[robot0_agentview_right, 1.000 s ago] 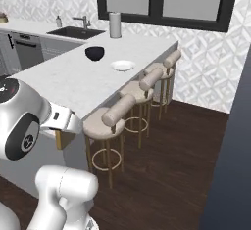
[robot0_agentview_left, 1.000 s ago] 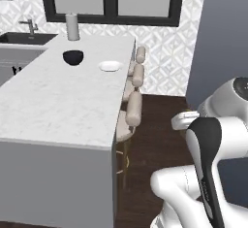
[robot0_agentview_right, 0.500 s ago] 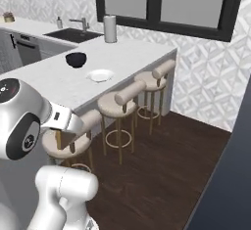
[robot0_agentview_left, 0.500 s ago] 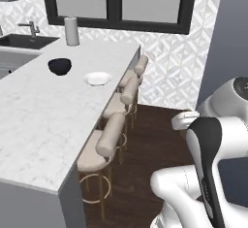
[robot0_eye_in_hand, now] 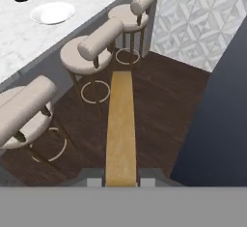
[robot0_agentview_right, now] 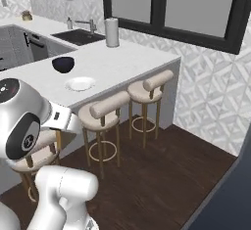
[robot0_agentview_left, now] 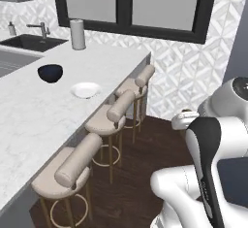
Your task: Start the toaster. Once the lever pops up, take the bread to the plate on the dining counter.
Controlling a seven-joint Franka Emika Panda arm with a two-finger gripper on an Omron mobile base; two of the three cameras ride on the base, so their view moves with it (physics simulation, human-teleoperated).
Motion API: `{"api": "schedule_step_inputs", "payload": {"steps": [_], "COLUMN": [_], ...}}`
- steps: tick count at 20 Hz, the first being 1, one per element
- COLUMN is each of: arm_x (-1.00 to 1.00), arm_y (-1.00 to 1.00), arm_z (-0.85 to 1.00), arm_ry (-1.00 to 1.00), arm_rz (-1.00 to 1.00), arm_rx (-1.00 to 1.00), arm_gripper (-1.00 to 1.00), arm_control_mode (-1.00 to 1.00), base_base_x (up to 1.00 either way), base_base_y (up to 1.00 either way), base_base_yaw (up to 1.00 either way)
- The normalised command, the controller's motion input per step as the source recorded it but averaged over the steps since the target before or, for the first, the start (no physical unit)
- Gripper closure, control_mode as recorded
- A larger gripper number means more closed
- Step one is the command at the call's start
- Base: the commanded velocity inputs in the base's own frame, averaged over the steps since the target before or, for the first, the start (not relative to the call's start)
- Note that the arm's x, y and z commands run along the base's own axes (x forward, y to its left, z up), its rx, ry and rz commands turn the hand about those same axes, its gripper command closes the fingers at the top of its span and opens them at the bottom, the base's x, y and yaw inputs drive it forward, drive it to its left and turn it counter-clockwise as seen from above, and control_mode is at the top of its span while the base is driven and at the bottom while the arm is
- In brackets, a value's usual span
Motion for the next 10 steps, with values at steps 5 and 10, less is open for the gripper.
{"api": "schedule_step_inputs", "payload": {"steps": [5, 10], "arm_x": [0.00, 0.00], "arm_y": [0.00, 0.00], "arm_z": [0.00, 0.00], "arm_ry": [0.00, 0.00], "arm_rz": [0.00, 0.00], "arm_rx": [0.00, 0.00], "arm_gripper": [1.00, 1.00], "arm_control_mode": [1.00, 1.00], "base_base_x": [0.37, 0.35], "base_base_y": [-1.00, -0.97], "base_base_yaw": [0.37, 0.39]}}
